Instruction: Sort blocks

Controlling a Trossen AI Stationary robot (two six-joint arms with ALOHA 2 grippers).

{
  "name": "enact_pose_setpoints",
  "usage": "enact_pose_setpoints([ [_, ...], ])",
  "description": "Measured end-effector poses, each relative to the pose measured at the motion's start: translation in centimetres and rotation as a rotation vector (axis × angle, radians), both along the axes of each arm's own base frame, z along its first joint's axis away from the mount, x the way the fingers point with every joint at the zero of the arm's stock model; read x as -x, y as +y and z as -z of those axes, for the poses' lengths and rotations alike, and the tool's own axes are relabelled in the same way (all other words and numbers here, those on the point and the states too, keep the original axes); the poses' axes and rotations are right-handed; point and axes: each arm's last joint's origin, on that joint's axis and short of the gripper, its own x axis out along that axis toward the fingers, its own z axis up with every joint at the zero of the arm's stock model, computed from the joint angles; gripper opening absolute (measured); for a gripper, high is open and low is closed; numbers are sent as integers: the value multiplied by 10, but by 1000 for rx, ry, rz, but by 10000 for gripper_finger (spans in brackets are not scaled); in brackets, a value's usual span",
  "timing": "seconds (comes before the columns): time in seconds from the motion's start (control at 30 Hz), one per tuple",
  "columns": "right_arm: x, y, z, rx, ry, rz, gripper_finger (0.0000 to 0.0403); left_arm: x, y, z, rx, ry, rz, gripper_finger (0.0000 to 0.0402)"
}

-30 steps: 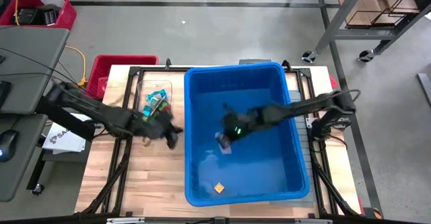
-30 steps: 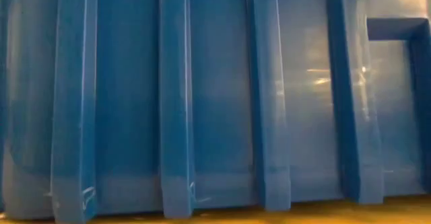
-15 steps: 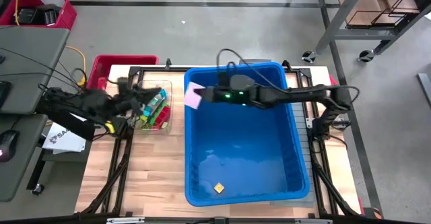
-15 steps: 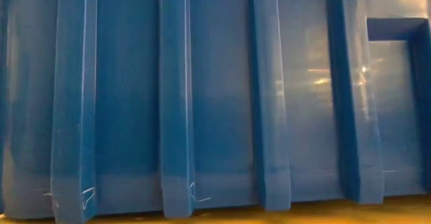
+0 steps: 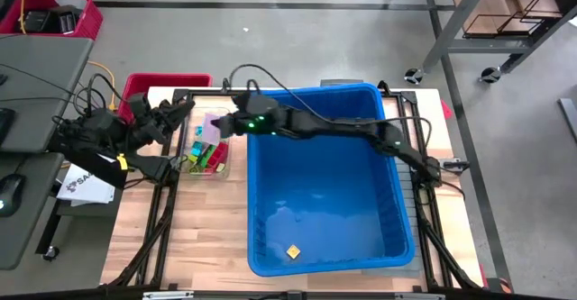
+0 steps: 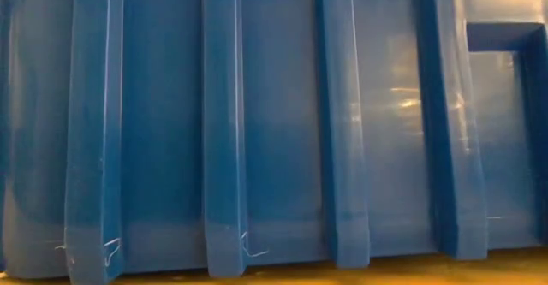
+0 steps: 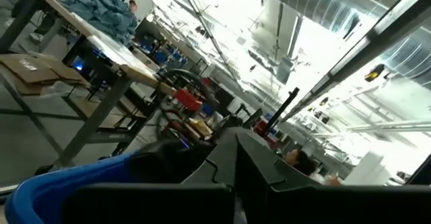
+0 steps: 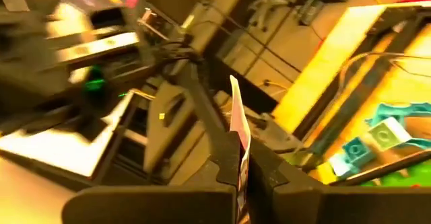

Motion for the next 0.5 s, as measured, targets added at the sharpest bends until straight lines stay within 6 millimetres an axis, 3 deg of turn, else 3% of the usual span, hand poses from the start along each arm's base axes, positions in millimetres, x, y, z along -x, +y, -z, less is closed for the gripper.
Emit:
enact_pose_setpoints([
  [0.13, -16, -9, 22, -57, -64, 17, 4, -1, 0, 0, 0, 2, 0, 0],
  [0.23, -18, -15, 40, -164, -90, 32, 32, -1, 0, 1, -1, 4, 0, 0],
  [0.37, -20, -21, 57, -191, -41, 49, 112, -1, 0, 1, -1, 4, 1, 0],
  [0.5, -20, -23, 48, -176, -94, 127, 200, -1, 0, 1, -2, 5, 0, 0],
])
